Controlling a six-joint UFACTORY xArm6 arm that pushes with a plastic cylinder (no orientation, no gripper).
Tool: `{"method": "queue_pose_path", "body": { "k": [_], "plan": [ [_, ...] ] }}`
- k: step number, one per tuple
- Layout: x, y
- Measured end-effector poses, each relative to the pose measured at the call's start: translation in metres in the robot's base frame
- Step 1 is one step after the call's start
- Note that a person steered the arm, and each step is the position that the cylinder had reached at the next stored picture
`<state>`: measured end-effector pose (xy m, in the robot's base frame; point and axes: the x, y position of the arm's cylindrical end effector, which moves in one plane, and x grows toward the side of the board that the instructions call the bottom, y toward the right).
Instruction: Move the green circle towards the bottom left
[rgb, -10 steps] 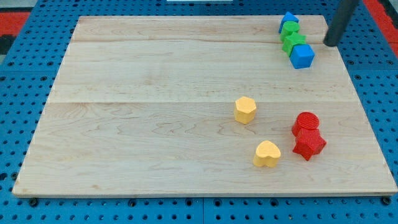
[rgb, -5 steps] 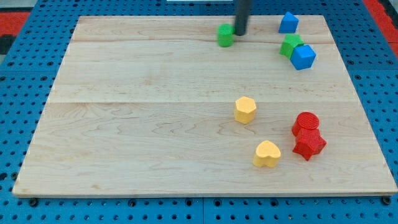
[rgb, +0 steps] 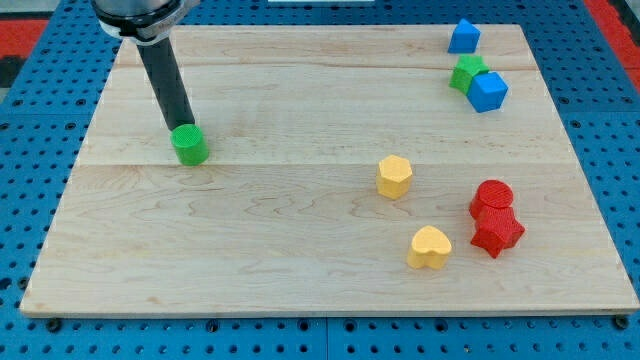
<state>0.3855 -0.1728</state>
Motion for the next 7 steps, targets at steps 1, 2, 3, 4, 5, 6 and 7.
{"method": "queue_pose_path", "body": {
  "k": [1,2,3,4,5,6,7],
  "plan": [
    [0.0,0.0],
    [0.0,0.0],
    [0.003,-0.001],
    [-0.003,0.005],
    [-0.006,0.035],
    [0.039,0.014],
    [0.085,-0.038]
  ]
}}
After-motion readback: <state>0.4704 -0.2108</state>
